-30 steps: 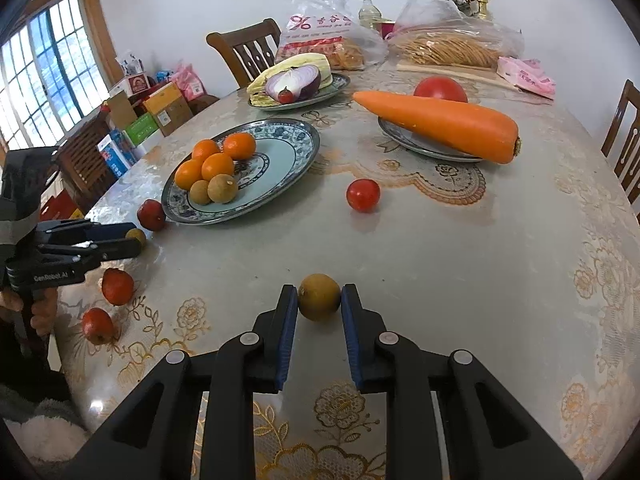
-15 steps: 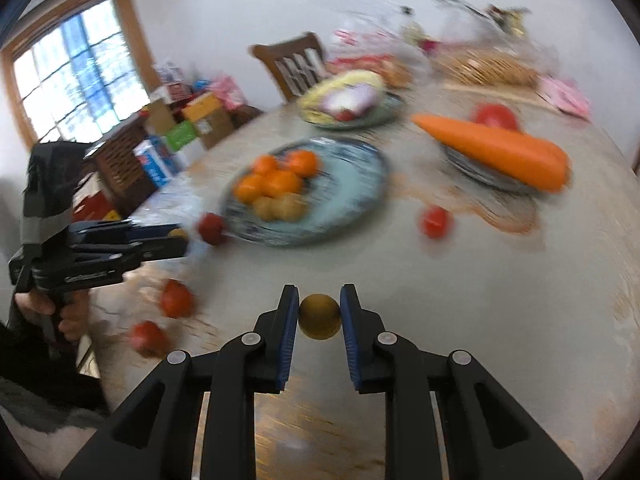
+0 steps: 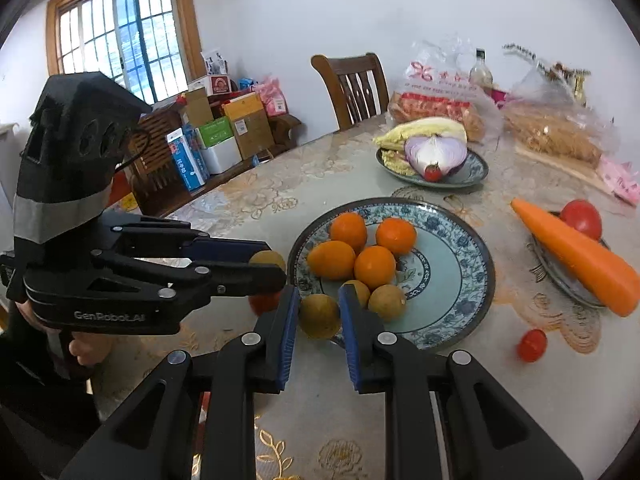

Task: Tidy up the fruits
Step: 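Carry both held fruits onto the blue-and-white plate and open both tools, then withdraw both tools from the plate toward the red apples on the table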

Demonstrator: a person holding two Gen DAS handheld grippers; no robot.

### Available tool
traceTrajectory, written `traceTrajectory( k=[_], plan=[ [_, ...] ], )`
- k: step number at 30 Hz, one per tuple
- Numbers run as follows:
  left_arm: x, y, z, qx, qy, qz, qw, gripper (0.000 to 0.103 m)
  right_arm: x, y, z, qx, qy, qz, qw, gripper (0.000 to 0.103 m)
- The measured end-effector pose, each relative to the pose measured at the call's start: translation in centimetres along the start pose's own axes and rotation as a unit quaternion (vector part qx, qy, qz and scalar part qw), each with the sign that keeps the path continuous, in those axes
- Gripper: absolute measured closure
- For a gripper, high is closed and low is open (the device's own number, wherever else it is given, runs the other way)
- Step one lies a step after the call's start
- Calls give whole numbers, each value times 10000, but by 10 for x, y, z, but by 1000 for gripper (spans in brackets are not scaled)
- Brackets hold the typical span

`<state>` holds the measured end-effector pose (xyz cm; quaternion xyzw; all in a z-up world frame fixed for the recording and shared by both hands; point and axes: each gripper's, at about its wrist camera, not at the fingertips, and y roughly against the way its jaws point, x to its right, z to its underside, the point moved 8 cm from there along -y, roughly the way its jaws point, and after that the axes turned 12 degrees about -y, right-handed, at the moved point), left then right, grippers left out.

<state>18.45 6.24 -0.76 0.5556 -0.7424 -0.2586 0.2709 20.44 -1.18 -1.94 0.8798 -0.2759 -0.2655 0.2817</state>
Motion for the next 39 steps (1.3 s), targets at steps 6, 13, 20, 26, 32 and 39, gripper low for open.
traceTrajectory(
  k=[6,13,20,26,32,39],
  plan=[
    [-6,-9,3,-101,49,-65,9999,77,3,-6,0,1,-63,-13,10000,80],
    [-6,-12,5,-108,45,-67,9999,77,-7,-13,-6,90,54,-128,9999,80],
    [-9,-18,2,-112,230,131,9996,76,-7,-11,-14,264,-65,-291,9992,80],
    [-10,-12,0,38,228,115,9997,57,6,-10,-14,264,-368,-312,9985,80],
    [-12,-7,9,62,182,-29,9998,53,22,3,-14,315,-545,-292,9976,80],
    [-14,-5,7,129,254,66,9996,53,23,-8,-1,-126,-559,-287,9979,93]
  ],
)
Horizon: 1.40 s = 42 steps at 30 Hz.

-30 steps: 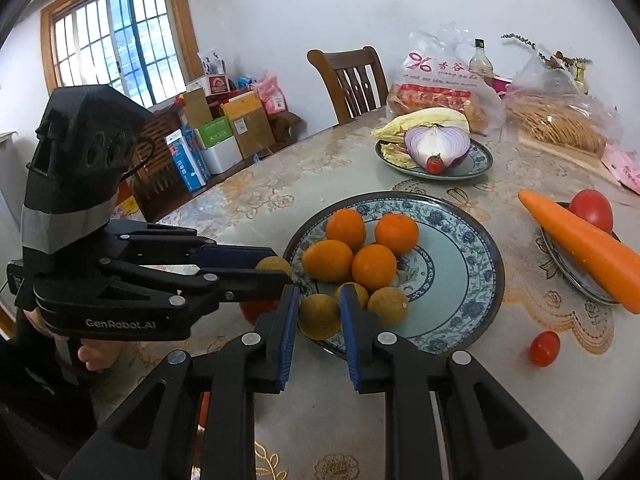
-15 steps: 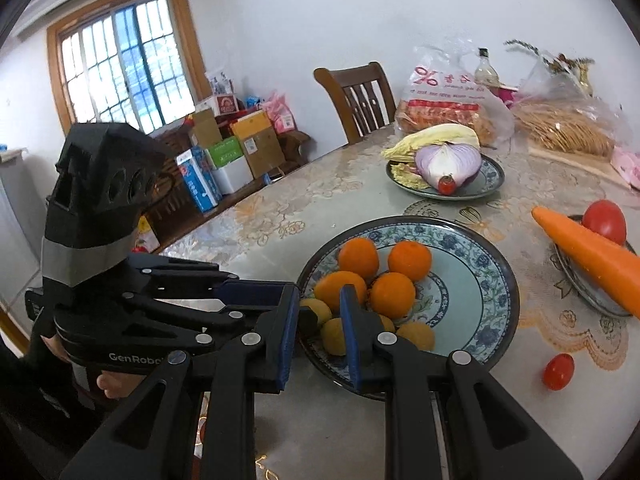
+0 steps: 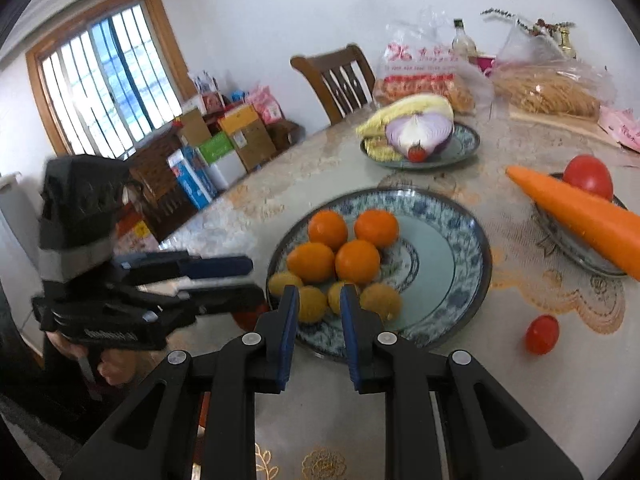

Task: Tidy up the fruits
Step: 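Withdraw both tools from the plate toward the red apples on the table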

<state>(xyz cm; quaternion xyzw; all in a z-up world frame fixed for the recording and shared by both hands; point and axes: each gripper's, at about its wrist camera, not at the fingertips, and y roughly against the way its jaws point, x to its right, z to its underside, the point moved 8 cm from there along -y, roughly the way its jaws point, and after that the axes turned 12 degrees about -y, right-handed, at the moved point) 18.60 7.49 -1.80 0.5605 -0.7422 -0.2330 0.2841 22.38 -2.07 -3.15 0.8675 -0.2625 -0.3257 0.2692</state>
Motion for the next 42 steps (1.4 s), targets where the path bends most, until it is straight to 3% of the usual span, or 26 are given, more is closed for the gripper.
traceTrajectory(
  k=[1,4,10,29,35,42],
  plan=[
    [0,0,0,8,5,7,10000,53,-1,0,2,-42,-12,-61,10000,101],
    [-1,0,0,4,19,12,10000,53,-2,-1,6,-188,-67,-272,9994,101],
    [1,1,0,18,1,33,10000,53,0,-20,14,-522,-164,-246,9982,101],
    [2,4,-3,86,-59,-111,9999,53,-2,-25,1,-252,-200,-79,9995,101],
    [17,19,-1,141,-45,-47,9999,53,-9,13,0,63,-235,-244,9994,101],
    [35,30,8,87,-112,-136,9998,53,-9,52,29,93,-196,-145,9997,101]
  ],
)
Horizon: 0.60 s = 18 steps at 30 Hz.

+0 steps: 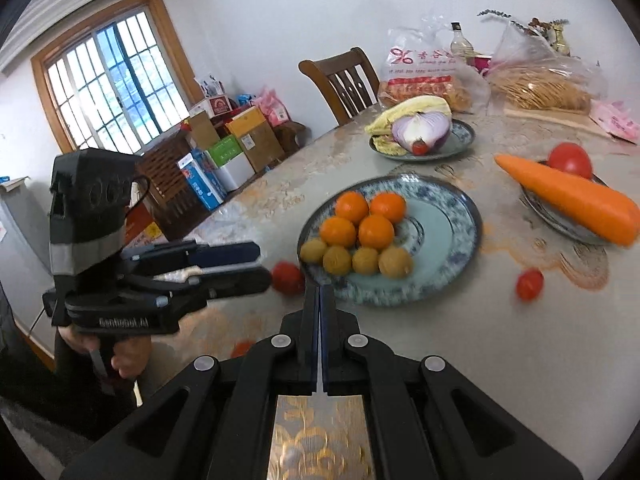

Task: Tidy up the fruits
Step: 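Withdraw both tools from the plate toward the red apples on the table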

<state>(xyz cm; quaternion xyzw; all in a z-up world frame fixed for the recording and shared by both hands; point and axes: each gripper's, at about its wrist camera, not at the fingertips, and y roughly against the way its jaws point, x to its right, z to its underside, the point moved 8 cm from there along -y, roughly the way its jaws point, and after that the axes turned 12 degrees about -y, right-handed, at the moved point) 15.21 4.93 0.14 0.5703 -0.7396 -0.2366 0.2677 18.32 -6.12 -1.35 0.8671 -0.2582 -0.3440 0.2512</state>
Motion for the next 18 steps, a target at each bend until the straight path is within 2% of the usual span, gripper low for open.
traceTrajectory(
  k=[6,11,18],
  plan=[
    [13,12,7,17,-33,-79,10000,53,-2,19,9,139,-4,-35,9999,101],
    [23,24,15,29,-91,-164,9998,53,-9,33,18,207,-70,-384,9990,101],
    [30,30,38,-89,-1,-215,9997,53,-7,38,36,216,-74,-293,9993,101]
  ],
)
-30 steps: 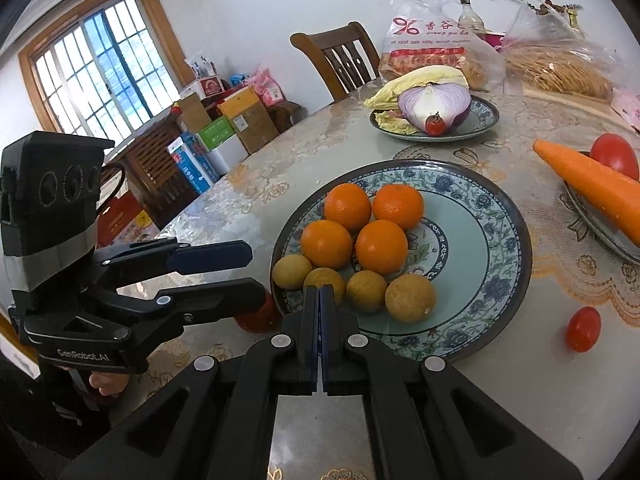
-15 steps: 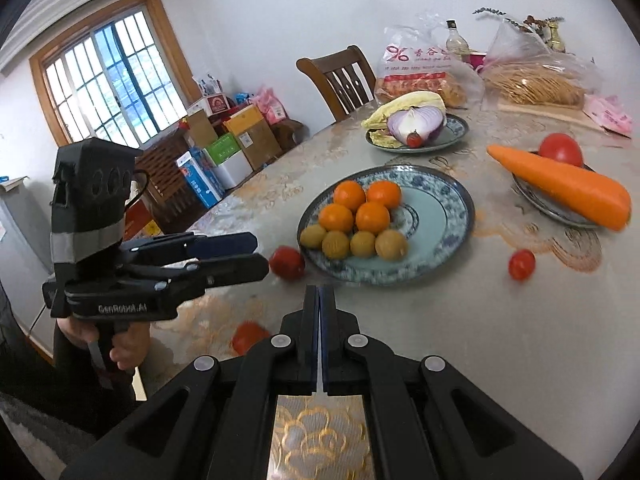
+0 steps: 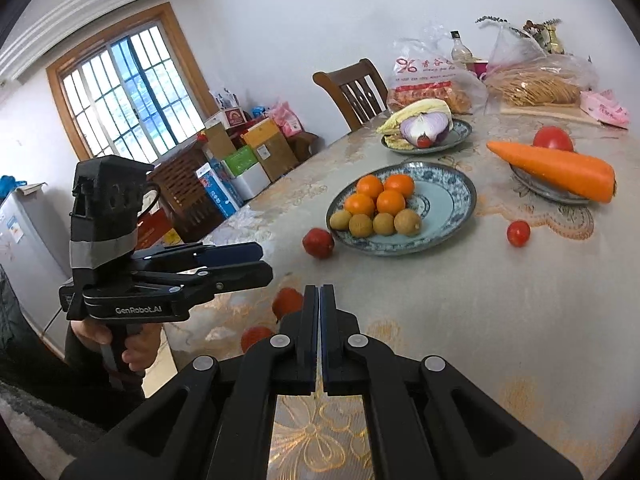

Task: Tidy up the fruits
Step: 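Withdraw both tools from the plate toward the red apples on the table, then grasp a red apple with the left tool while the right tool grasps another red apple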

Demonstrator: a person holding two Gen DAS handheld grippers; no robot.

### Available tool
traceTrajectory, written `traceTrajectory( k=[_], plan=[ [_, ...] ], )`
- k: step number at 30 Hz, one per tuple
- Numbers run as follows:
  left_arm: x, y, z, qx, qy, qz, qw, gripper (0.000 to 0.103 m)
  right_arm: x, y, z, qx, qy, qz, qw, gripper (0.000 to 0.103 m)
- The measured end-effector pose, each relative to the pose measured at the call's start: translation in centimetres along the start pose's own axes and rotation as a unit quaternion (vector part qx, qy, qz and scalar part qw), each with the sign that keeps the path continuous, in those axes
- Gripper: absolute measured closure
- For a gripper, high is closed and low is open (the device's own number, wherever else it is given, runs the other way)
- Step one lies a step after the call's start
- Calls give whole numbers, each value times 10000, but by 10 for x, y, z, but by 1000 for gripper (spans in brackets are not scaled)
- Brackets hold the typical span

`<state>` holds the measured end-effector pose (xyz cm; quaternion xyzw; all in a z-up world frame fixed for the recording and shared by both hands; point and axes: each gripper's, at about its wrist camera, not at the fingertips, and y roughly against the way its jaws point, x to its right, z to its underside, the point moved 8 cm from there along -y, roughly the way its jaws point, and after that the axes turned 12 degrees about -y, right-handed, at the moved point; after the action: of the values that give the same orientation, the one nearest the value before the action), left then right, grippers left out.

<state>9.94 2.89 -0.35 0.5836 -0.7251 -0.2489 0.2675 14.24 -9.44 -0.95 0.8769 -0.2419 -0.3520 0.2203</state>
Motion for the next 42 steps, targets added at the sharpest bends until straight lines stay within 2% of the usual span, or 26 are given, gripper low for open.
traceTrajectory(
  k=[5,13,17,20,23,26,28,30,33,37,39,41,42],
  plan=[
    [2,3,18,-121,103,-2,9999,53,4,1,10,-36,-11,191,9998,101],
    [8,13,32,-76,195,102,9997,53,3,2,18,33,68,266,9996,100],
    [27,10,37,-230,-23,134,9996,45,-1,0,18,-12,5,140,9999,100],
    [35,7,38,-267,-241,4,9994,41,-5,-2,20,-42,158,99,9998,100],
    [35,-5,43,-400,-265,-122,9988,41,-4,-8,22,-86,208,78,9997,100],
    [34,-12,49,-465,-183,-9,9987,42,4,-16,25,-233,74,93,9997,99],
    [32,-12,47,-374,-167,72,9991,44,7,-18,27,-285,30,78,9996,99],
    [26,-15,45,-308,-52,105,9995,64,9,-20,27,-307,-7,47,9995,99],
    [23,-18,42,-229,6,262,9994,67,11,-20,27,-332,-31,33,9994,99],
    [20,-18,38,-183,-121,299,9993,67,6,-21,25,-476,-214,-5,9986,99],
    [14,-18,36,-172,-132,250,9995,66,-5,-21,20,-550,-259,-137,9981,88],
    [5,-20,37,-162,-152,82,9997,66,-14,-25,12,-583,-166,-191,9980,64],
    [3,-20,37,-112,-156,48,9998,66,-18,-31,7,-687,-122,-287,9971,62]
  ],
)
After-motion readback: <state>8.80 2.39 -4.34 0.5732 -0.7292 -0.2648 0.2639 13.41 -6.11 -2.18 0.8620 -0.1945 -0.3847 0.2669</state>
